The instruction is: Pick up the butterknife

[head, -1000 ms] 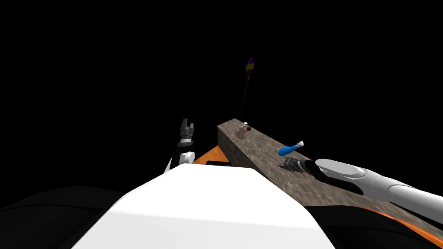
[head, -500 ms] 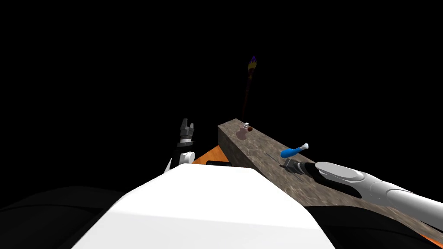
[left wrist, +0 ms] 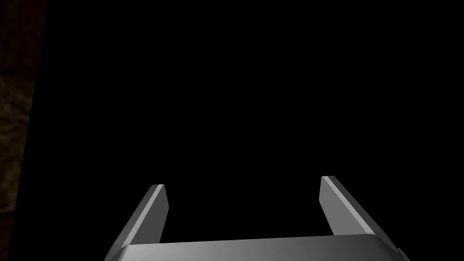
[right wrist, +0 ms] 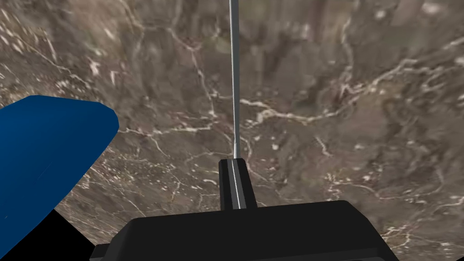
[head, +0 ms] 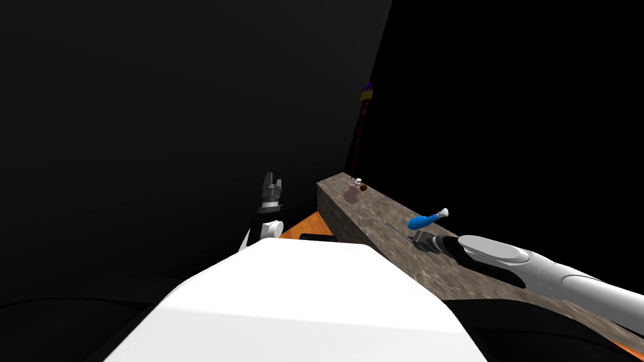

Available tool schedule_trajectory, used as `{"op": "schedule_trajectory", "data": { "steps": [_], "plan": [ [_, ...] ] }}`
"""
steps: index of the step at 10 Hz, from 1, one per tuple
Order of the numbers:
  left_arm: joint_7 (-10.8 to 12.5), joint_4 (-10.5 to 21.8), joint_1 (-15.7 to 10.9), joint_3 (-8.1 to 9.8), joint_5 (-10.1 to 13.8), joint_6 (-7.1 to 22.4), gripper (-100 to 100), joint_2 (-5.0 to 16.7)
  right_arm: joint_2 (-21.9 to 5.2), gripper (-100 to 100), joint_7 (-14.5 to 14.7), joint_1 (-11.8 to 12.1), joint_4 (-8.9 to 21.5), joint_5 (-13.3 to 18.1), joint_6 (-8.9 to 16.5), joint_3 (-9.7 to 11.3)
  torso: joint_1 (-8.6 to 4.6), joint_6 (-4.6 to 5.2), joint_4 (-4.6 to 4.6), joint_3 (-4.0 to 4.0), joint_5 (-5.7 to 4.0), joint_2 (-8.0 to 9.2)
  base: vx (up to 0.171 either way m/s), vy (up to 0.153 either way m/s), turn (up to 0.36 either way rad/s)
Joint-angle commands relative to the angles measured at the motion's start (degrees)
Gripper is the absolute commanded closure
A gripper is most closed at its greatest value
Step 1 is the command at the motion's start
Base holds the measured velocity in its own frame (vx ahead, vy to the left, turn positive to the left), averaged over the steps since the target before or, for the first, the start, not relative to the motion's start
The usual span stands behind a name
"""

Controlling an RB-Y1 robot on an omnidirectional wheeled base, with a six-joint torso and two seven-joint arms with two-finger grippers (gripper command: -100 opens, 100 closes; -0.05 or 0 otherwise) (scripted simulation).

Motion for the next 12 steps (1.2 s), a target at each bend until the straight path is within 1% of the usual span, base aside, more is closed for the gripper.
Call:
{"op": "schedule_trajectory", "data": {
  "steps": [1, 2, 4, 5, 6, 7, 9, 11, 12],
  "plan": [
    [0.0, 0.0, 0.0, 0.00, 0.0, 0.0, 0, 0.0, -1.5, -100, -0.6, -1.0, -0.6, 0.0, 0.5, -1.3, 0.00, 0.00, 0.00, 0.00, 0.00, 0.00, -0.034, 0.085, 0.163],
    [0.0, 0.0, 0.0, -0.01, 0.0, 0.0, 0, 0.0, -1.8, -100, -0.8, -1.2, -0.9, -0.1, 0.7, -1.5, 0.29, -0.08, 0.01, 0.02, 0.07, 0.05, -0.029, 0.121, 0.125],
    [0.0, 0.0, 0.0, -0.02, 0.0, 0.0, 0, 0.0, -3.0, -100, -1.9, -2.4, -2.4, -0.3, 0.9, -2.7, 0.71, -0.07, 0.01, 0.03, 0.16, 0.05, -0.022, 0.200, 0.222],
    [0.0, 0.0, 0.0, -0.02, 0.0, 0.0, 0, 0.0, -3.8, -100, -2.5, -2.9, -2.9, -0.7, 0.3, -3.0, 0.83, -0.08, 0.00, 0.00, 0.21, 0.00, -0.052, 0.169, 0.288],
    [0.0, 0.0, 0.0, -0.02, 0.0, 0.0, 0, 0.0, -4.5, -100, -2.9, -3.1, -2.8, -1.3, -0.9, -2.9, 0.74, -0.08, 0.01, 0.05, 0.20, 0.10, -0.079, 0.088, 0.304],
    [0.0, 0.0, 0.0, -0.02, 0.0, 0.0, 0, 0.0, -4.9, -100, -3.1, -3.2, -2.6, -1.9, -2.0, -2.7, 0.47, -0.05, 0.05, 0.12, 0.15, 0.22, -0.086, 0.019, 0.155],
    [0.0, 0.0, 0.0, 0.00, 0.0, 0.0, 0, 0.0, -5.5, -100, -3.7, -3.0, -2.1, -3.1, -4.1, -2.1, -0.04, 0.03, 0.10, 0.24, 0.01, 0.42, -0.089, -0.044, 0.105],
    [0.0, 0.0, 0.0, 0.01, 0.0, 0.0, 0, 0.0, -5.5, -100, -4.5, -2.4, -1.5, -4.0, -6.0, -1.5, -0.36, 0.05, 0.09, 0.22, -0.08, 0.37, -0.067, -0.100, 0.079],
    [0.0, 0.0, 0.0, 0.01, 0.0, 0.0, 0, 0.0, -5.5, -100, -5.2, -1.7, -1.0, -4.6, -7.5, -1.0, -0.45, 0.06, 0.09, 0.21, -0.11, 0.36, -0.076, -0.130, 0.058]
  ]
}}
